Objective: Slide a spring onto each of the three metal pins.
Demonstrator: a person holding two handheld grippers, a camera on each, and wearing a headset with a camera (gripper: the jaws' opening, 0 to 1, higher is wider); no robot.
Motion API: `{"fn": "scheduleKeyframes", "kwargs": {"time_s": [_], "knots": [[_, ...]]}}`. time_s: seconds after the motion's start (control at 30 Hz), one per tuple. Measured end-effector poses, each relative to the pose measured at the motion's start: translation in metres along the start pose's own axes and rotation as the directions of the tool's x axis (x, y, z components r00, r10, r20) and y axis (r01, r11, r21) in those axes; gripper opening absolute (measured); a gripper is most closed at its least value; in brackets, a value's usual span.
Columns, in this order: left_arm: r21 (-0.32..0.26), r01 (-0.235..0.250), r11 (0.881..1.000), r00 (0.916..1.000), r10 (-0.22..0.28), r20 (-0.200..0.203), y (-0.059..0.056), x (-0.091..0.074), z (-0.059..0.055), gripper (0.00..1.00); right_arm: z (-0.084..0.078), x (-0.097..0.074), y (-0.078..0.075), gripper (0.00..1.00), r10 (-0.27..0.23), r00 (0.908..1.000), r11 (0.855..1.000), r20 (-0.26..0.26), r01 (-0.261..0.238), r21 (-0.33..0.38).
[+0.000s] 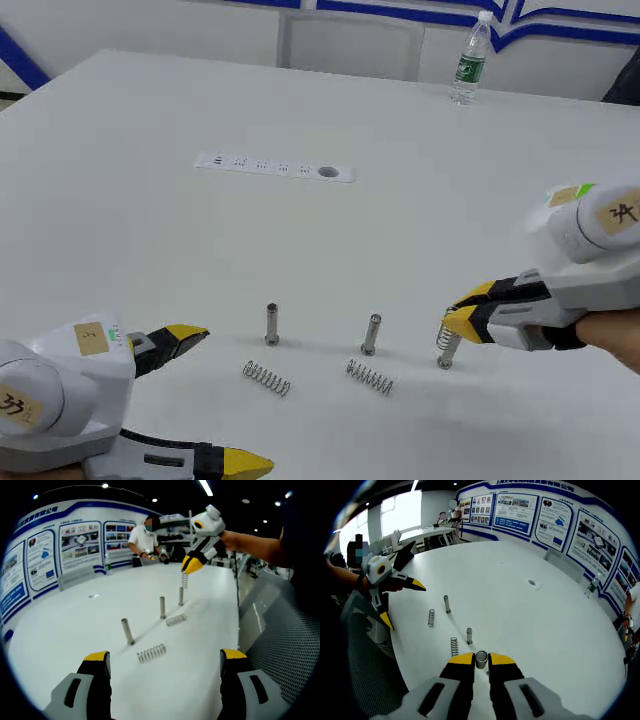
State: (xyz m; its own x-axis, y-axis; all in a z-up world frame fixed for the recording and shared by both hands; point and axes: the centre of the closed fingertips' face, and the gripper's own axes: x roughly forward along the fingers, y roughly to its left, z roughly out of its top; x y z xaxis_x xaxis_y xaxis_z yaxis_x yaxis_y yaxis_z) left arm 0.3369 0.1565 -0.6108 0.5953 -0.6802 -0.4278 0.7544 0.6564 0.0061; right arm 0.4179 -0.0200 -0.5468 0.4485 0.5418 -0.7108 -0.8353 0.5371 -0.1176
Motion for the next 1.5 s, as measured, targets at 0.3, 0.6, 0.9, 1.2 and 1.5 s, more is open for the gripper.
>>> {"fn": "scheduleKeyframes", "kwargs": {"time_s": [0.3,0.6,0.9,1.2,1.5], "knots": [[-0.004,-0.01,1.0,0.9999,0.01,0.006,0.003,-0.002,0.001,0.92,0.002,-0.009,-0.021,0.12,-0.053,0.9983,0.998,0.023,0.052,0.035],[-0.007,-0.01,1.0,0.9999,0.01,0.006,0.002,-0.002,0.0,0.92,-0.006,-0.001,-0.022,0.12,-0.054,0.9985,0.997,0.011,0.054,0.052],[-0.007,-0.014,1.0,0.9999,0.014,-0.004,0.004,-0.004,-0.001,0.92,-0.014,0.005,-0.023,0.12,-0.05,0.9987,0.996,0.002,0.05,0.071],[-0.011,-0.012,1.0,0.9999,0.012,-0.005,0.003,-0.003,-0.001,0.92,-0.019,0.01,-0.025,0.12,-0.048,0.9988,0.996,-0.004,0.049,0.076],[-0.012,-0.015,1.0,0.9999,0.014,-0.008,0.003,-0.003,-0.003,0.92,-0.028,0.017,-0.025,0.12,-0.045,0.999,0.994,-0.003,0.045,0.095]]}}
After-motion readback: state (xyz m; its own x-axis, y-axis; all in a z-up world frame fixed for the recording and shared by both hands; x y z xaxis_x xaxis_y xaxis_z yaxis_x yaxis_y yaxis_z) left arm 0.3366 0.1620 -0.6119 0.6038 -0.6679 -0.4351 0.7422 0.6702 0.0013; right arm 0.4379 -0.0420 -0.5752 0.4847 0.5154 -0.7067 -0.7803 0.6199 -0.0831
